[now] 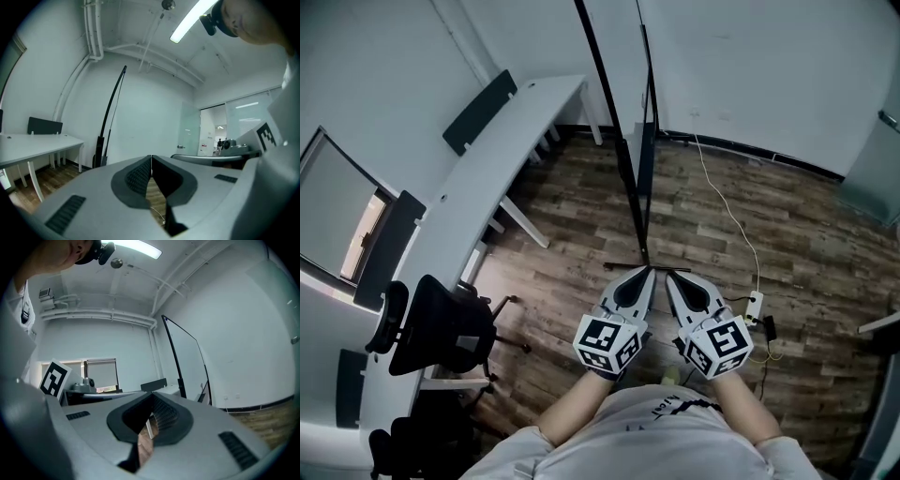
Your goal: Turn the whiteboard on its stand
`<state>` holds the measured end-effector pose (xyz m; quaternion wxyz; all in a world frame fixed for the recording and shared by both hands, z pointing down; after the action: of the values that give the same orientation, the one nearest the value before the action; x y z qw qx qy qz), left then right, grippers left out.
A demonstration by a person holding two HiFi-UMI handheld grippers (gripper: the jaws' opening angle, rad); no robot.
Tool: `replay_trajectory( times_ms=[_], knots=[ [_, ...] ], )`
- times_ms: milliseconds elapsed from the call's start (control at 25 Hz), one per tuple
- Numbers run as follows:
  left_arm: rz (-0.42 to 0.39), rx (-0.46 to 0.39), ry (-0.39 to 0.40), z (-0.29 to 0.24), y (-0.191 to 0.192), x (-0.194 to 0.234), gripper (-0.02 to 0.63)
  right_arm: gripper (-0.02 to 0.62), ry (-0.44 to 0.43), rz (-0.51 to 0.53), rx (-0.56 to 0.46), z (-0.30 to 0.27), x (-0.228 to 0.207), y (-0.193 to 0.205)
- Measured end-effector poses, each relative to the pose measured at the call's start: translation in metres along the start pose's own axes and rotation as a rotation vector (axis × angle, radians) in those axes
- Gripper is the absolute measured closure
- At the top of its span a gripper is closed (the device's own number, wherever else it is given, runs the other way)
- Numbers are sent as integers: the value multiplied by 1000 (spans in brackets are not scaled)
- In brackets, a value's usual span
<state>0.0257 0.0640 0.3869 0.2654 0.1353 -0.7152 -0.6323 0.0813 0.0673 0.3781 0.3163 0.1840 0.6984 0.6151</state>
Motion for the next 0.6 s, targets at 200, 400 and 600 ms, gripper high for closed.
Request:
replay_trajectory(
  times_ms=[200,400,600],
  knots=[
    [-1,16,-52,-7,5,5,594,583,-10,-22,-2,1,-14,0],
    [-5,22,-76,-20,7,19,593,583,-20,-25,-10,-8,-21,-1],
    [6,26,-79,-42,10,46,592,583,-12,-20,-12,-33,-34,-4]
  ],
)
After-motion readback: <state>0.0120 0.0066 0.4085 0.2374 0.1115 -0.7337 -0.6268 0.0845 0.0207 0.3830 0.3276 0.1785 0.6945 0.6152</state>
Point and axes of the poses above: the fingertips, and each gripper's own axes: z backward along the fingers, x to its left, y out of its underside, the point moved 1 cm from there along z, backward along the fingers, and after that the axes turned 7 degrees about y, right-handed, at the moved point
